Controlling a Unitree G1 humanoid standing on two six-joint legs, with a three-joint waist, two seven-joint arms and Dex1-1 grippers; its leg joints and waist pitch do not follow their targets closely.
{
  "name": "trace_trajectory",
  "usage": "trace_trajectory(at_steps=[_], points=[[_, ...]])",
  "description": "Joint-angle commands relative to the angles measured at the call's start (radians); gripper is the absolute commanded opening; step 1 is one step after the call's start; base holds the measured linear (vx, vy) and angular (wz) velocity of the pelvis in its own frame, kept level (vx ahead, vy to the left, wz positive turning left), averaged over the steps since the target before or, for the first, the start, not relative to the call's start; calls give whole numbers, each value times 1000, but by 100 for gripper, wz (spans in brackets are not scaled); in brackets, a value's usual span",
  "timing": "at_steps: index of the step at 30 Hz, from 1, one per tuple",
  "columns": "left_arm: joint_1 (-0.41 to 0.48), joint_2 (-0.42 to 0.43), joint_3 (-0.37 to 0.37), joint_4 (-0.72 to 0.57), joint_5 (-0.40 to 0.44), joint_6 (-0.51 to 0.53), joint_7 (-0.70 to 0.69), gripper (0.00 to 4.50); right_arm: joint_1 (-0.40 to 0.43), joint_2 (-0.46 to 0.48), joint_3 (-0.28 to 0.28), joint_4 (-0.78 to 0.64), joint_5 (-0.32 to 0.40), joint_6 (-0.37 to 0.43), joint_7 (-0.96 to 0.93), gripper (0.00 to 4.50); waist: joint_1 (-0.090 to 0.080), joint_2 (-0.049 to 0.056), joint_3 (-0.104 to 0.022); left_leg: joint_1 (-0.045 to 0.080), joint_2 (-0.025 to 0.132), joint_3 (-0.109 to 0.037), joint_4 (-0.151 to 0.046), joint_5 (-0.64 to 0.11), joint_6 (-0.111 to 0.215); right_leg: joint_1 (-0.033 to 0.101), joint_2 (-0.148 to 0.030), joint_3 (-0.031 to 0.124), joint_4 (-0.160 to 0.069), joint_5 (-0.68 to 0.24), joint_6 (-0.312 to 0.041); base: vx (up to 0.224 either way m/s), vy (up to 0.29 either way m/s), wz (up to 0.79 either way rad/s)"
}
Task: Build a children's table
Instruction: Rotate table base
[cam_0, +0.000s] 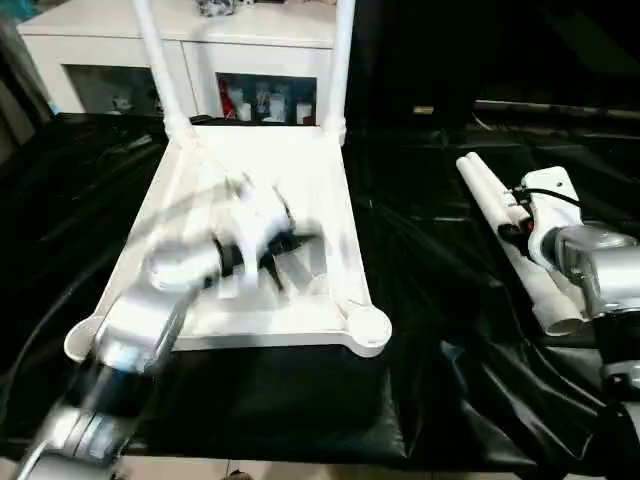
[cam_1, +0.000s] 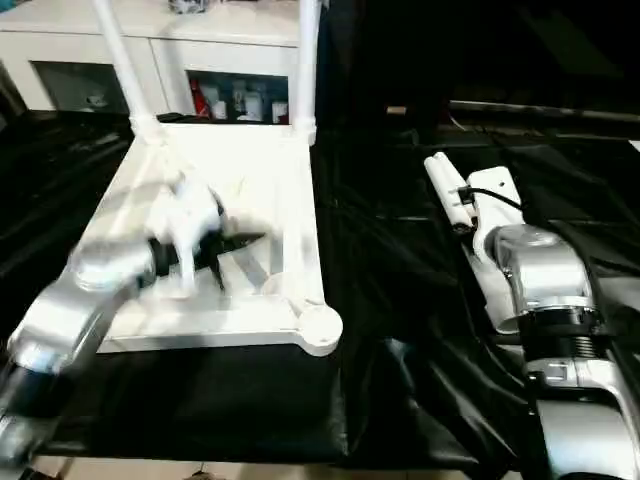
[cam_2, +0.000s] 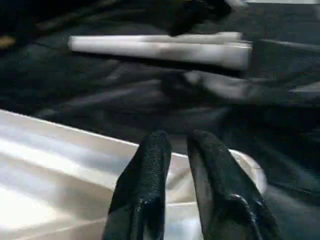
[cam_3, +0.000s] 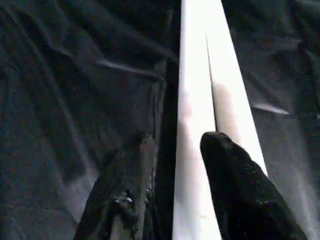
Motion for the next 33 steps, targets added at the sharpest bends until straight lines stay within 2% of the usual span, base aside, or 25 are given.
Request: trace_trajectory(at_steps=[1,4,5,7,8,9,12,17,23,29,33], points=[[-9,8,-2,-33,-15,24,-10,131,-9,-21,1,-5,-12,24,2,221,-3,-2,-70,22,12,5,-61,-216,-15,55,-39,46,-77,-270,-172,0,0,0],[-14,-7,-2,-42,-14,34,-3,128,-17,-44,1,32,-20,23,6,240,-3,-5,-70,20,10,4,-60,-214,-18,56,-39,46,-80,-292,-156,0,0,0],[-13,-9,-3,-49,-15,42,-4,165,-22,-50,1,45,-19,21,12,263,-3,-6,-70,20,9,4,-60,-216,-18,57,-38,45,-81,-301,-151,0,0,0],[-9,-7,-5,-65,-19,60,-6,167,-28,-58,-4,59,-11,26,23,273,-5,-5,-72,17,9,3,-59,-206,-17,59,-38,44,-80,-295,-146,0,0,0],[-8,-7,-6,-67,-20,61,-6,170,-29,-59,-5,63,-8,29,28,280,-5,-5,-73,18,10,3,-59,-200,-15,58,-38,44,-78,-279,-150,0,0,0],[-5,-6,-8,-74,-21,66,-6,203,-33,-62,-7,75,1,37,42,296,-8,-7,-73,16,10,3,-59,-200,-14,60,-37,44,-77,-273,-155,0,0,0],[-2,2,-18,-101,-19,88,4,215,-55,-75,-11,151,14,48,68,314,-15,-9,-74,12,8,3,-56,-186,-4,62,-37,42,-73,-247,-173,0,0,0],[-5,-2,-19,-101,-11,94,12,261,-81,-77,-11,262,34,31,121,319,-21,-6,-75,11,9,4,-52,-184,8,62,-36,41,-73,-235,-192,0,0,0],[1,-2,-22,-116,-7,106,17,261,-116,-70,-14,433,45,4,180,319,-18,-8,-76,13,11,4,-51,-194,8,62,-37,40,-71,-239,-212,0,0,0],[7,3,-20,-130,-6,116,20,261,-158,-65,-15,553,41,-31,184,319,-17,-14,-74,11,11,6,-49,-194,8,61,-39,39,-72,-268,-204,0,0,0],[6,3,-19,-132,-6,118,23,261,-180,-61,-7,601,38,-46,203,319,-16,-12,-74,11,12,6,-48,-195,10,59,-38,38,-72,-273,-204,0,0,0]])
